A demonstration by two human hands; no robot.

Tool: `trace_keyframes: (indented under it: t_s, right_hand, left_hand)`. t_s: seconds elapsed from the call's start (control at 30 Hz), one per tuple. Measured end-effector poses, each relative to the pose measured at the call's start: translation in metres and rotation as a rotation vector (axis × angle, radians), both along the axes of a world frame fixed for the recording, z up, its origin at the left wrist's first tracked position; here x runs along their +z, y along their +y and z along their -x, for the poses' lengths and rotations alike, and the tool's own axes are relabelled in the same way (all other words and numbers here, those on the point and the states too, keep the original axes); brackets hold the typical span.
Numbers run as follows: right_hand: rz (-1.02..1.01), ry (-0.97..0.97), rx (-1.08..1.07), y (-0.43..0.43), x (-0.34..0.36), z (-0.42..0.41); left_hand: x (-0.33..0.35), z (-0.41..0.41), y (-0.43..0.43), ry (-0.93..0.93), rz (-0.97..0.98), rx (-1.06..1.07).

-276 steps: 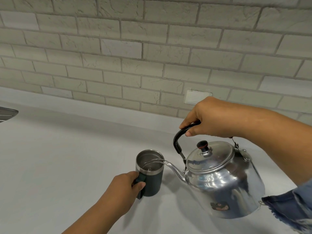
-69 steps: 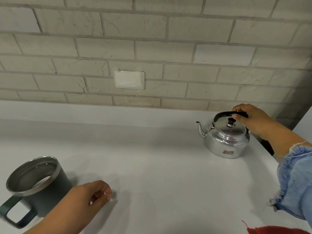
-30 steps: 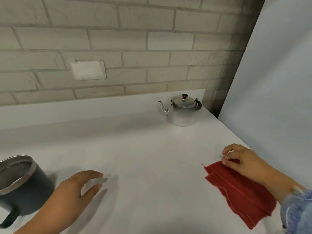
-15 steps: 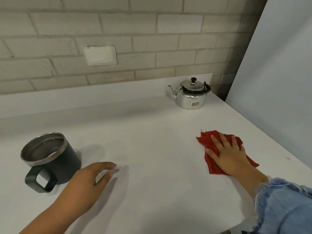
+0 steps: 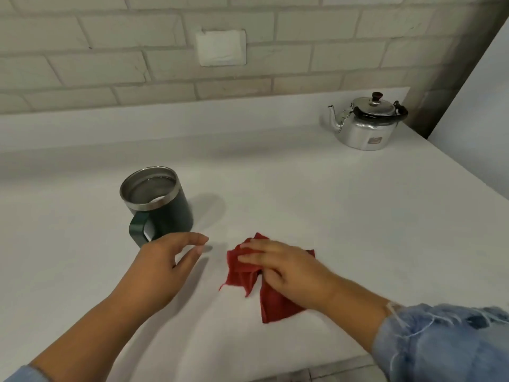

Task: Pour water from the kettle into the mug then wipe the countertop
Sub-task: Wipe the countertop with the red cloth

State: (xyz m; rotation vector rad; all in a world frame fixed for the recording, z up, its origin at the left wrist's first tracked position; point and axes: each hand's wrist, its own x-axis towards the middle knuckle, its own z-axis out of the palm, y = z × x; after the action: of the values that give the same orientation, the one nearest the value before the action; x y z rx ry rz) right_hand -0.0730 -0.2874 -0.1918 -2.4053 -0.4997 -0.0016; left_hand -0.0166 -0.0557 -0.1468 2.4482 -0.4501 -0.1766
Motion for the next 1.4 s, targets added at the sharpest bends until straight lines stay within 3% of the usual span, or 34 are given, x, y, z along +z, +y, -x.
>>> trace_keyframes:
  t_s: [0.07,0.17,0.23,0.37,0.43,0.53,0.67,0.87,1.07,1.2,1.27,1.4]
  right_hand:
    - [-0.206,-0.128,-0.287,-0.033,0.009,-0.017]
    - [-0.289,-0.231,-0.745,-0.098,0.021,-0.048]
    - [-0.157,-0.154,-0.931,-0.147,0.019,-0.065]
    - [0.447,0.305,-1.016,-0.192,-0.003,-0.097]
    - [0.510,0.377,-1.036,-0.181,-0.006,-0.115]
    - [0.546,0.318,-0.932,-0.151,-0.006,-0.144]
    - [0.578,0.172,-0.603,-0.086,-0.009,-0.169]
    - [0.513,-0.034,-0.142,-0.009,-0.011,-0.129]
    - [0.367,-0.025,0.180,0.034,0.008,-0.047]
    - [0.284,0.105,0.370,0.043,0.015,-0.010]
    - [0.139,0.221,0.334,0.037,0.016,-0.006]
    - [-0.307,0.225,-0.090,-0.005,0.035,-0.012]
  left_hand:
    - [-0.001,0.003,0.011,0.001,0.017,-0.003]
    - [-0.008,0.007,0.028,0.011,-0.005,-0.019]
    - [-0.014,0.009,0.037,0.014,-0.021,-0.024]
    - [-0.026,0.010,0.051,-0.029,-0.188,-0.059]
    - [-0.031,0.011,0.054,-0.042,-0.272,-0.107]
    - [-0.034,0.010,0.057,-0.031,-0.269,-0.135]
    - [-0.031,0.004,0.060,-0.002,-0.257,-0.152]
    - [-0.033,0.005,0.060,-0.011,-0.247,-0.153]
    - [-0.033,0.003,0.061,-0.022,-0.269,-0.159]
    - [-0.028,0.007,0.060,0.005,-0.309,-0.179]
    - [-0.025,0.012,0.059,0.019,-0.356,-0.178]
    - [-0.021,0.014,0.065,0.029,-0.394,-0.188]
